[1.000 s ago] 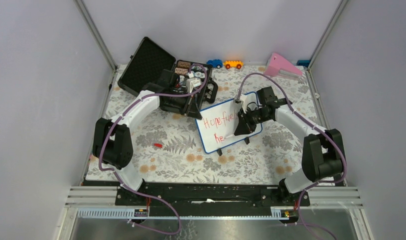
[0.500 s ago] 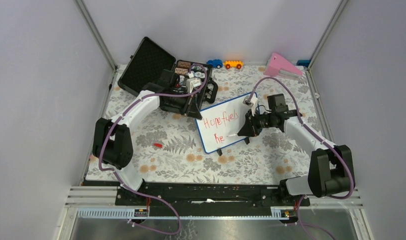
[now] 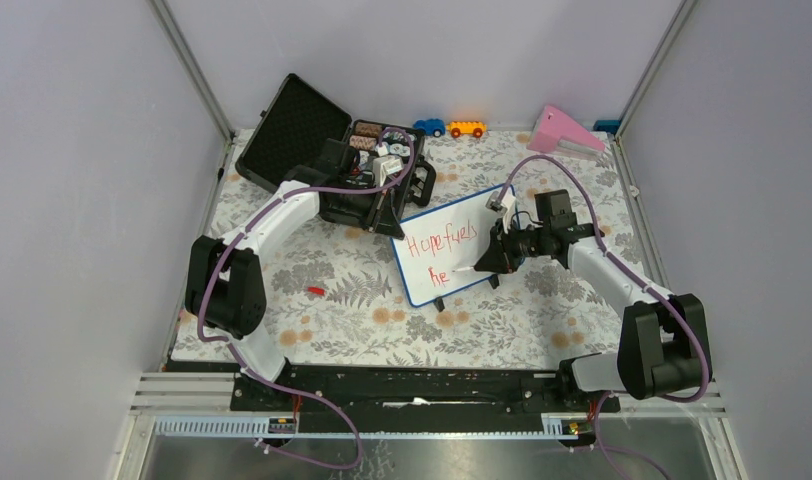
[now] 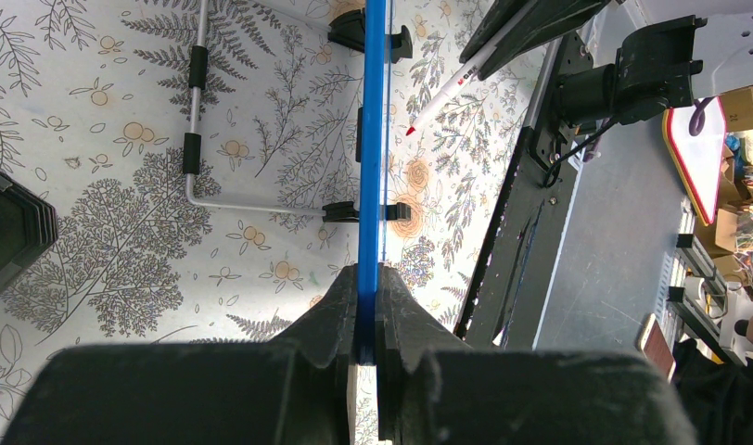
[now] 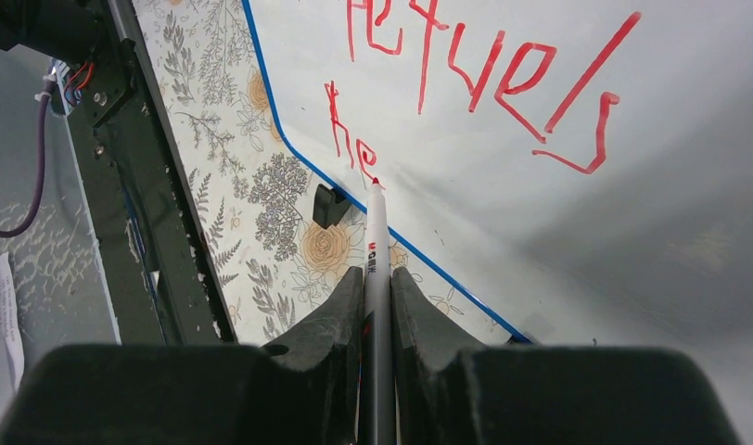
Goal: Write a sentence on the whiteboard
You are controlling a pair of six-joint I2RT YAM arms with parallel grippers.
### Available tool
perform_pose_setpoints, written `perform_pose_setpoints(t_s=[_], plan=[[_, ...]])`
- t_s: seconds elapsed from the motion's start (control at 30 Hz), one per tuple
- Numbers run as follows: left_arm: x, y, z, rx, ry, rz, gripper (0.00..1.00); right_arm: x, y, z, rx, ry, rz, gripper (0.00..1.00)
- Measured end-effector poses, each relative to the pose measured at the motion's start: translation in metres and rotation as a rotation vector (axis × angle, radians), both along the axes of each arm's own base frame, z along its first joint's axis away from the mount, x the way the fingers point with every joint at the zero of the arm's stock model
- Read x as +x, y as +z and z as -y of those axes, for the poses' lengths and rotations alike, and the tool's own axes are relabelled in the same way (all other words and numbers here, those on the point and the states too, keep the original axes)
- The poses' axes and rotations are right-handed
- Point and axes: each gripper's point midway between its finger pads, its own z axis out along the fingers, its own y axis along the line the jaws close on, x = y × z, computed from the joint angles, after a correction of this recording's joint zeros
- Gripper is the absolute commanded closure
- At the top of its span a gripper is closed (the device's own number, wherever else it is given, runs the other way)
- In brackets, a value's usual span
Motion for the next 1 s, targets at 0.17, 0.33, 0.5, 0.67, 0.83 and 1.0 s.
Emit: perform_pose_setpoints(t_s=[0.17, 0.33, 0.5, 0.67, 0.83, 1.0], plan=[[0.0, 0.0, 0.0, 0.0, -0.001, 0.0, 1.0, 0.0, -0.001, -0.002, -0.009, 0.002, 0.005, 1.0], [0.0, 0.0, 0.0, 0.0, -0.001, 0.0, 1.0, 0.001, -0.003, -0.001, -0.028, -0.003, 0.01, 1.0], [0.0, 0.0, 0.0, 0.0, -0.001, 0.001, 1.0, 0.002, -0.005, 0.0, -0.036, -0.007, 0.012, 1.0], [0.0, 0.0, 0.001, 0.0, -0.001, 0.001, 1.0, 0.001, -0.006, -0.002, -0.045, -0.004, 0.014, 1.0], [0.0, 0.0, 0.001, 0.001, -0.001, 0.001, 1.0, 0.003, -0.008, -0.003, -0.055, -0.005, 0.019, 1.0], [0.0, 0.0, 0.001, 0.001, -0.002, 0.001, 1.0, 0.006, -0.011, -0.002, -0.068, -0.013, 0.025, 1.0]])
